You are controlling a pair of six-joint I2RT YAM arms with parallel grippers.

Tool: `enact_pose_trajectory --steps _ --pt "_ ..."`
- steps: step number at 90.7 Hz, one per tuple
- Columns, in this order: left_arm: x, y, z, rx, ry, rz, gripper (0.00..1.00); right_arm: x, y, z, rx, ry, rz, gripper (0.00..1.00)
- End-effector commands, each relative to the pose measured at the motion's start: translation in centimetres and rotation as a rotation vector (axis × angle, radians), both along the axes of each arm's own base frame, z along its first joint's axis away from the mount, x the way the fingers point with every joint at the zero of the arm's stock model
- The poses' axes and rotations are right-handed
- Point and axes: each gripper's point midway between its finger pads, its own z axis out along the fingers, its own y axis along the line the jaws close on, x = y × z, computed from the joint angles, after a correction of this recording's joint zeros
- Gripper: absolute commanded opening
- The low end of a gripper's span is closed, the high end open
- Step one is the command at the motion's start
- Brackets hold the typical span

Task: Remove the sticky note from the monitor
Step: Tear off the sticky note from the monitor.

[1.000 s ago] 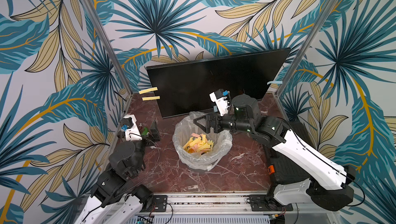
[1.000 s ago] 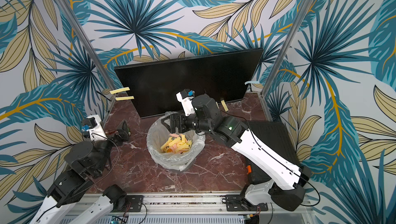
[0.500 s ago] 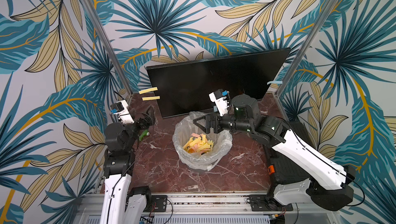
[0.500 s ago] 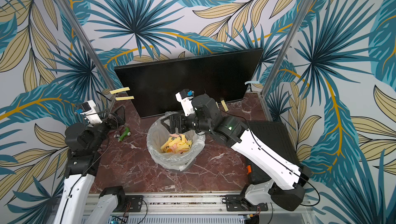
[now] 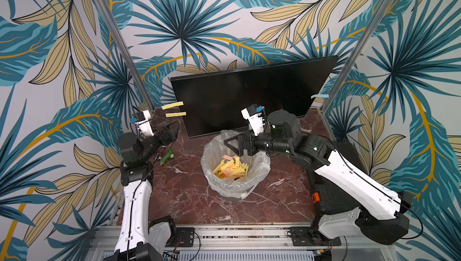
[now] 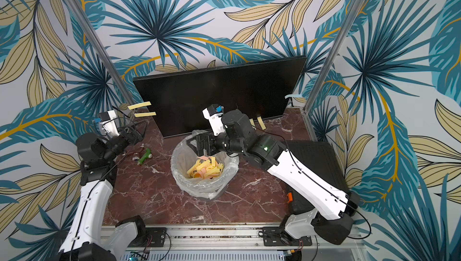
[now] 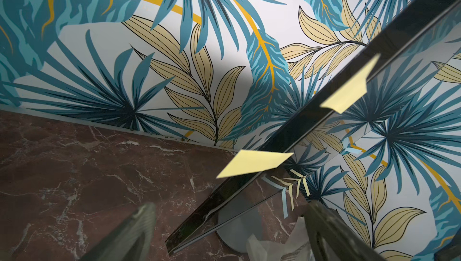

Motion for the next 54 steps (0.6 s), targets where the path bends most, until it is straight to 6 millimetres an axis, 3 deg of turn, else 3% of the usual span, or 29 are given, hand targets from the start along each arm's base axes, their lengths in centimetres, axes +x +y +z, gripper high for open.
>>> enact_pose_trajectory --steps 1,30,54 --pt "-0.1 -0.3 2.9 0.031 -0.085 -0.039 0.97 -0.1 0.2 0.3 -0.005 -0.015 0.012 0.94" --pt "1.3 0.0 4.0 0.047 -0.088 -0.058 0.94 0.0 -0.1 0.2 -0.014 -0.013 -0.002 0.94" --pt "1.7 -0.3 3.2 0.043 -0.056 -0.100 0.74 0.1 -0.3 0.1 -0.019 -0.014 -0.011 0.94"
